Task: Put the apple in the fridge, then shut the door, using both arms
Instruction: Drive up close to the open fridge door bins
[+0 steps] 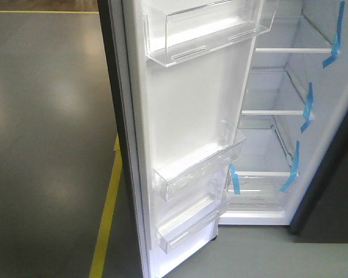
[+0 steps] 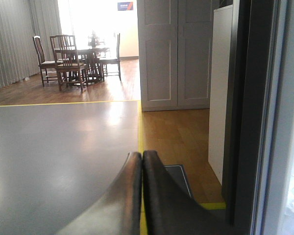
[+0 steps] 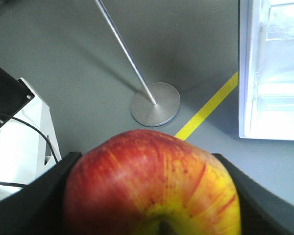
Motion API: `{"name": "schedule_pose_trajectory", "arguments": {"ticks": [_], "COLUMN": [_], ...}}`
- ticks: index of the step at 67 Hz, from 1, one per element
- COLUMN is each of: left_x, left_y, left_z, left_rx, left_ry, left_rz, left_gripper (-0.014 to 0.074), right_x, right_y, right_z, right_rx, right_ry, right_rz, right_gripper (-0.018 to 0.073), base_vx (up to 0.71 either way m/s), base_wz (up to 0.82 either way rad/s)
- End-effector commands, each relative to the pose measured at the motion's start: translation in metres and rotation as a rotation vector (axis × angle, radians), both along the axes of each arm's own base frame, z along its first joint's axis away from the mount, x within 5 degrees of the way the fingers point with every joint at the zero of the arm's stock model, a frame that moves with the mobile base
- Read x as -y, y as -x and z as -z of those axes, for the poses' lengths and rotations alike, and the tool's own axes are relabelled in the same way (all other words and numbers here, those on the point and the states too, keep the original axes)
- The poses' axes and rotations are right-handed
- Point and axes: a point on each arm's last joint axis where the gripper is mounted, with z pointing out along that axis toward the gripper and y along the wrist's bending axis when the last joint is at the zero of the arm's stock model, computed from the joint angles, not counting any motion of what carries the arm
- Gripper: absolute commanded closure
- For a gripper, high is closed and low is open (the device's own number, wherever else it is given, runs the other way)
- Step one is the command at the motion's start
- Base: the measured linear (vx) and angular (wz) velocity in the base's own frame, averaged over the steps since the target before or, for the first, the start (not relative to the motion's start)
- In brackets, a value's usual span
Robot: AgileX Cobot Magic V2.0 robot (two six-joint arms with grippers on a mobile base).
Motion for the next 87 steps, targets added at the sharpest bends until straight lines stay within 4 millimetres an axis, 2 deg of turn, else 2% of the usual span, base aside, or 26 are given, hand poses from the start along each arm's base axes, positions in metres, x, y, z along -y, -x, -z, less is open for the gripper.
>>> {"name": "schedule_pose_trajectory", "arguments": {"ticks": [1, 87], "left_x": [0.0004, 0.0004], "left_y": [0.0026, 0.0026], "left_z": [-0.013, -0.013], "left_rx": [0.105, 0.105], "left_ry": [0.008, 0.008], "left_rz": [0.007, 0.007], "left_gripper": [0.0603, 0.0603], "right_x": [-0.0024, -0.0024], "right_y": [-0.0035, -0.0035], "right_z": [-0.0112, -0.0112], "right_rx": [0.036, 0.036], "right_ry": [-0.062, -0.062], "right_rz": [0.017, 0.017], "right_gripper": [0.0447, 0.0447], "base_vx": [0.11, 0.08], "base_wz": [-0.01, -0.02]}}
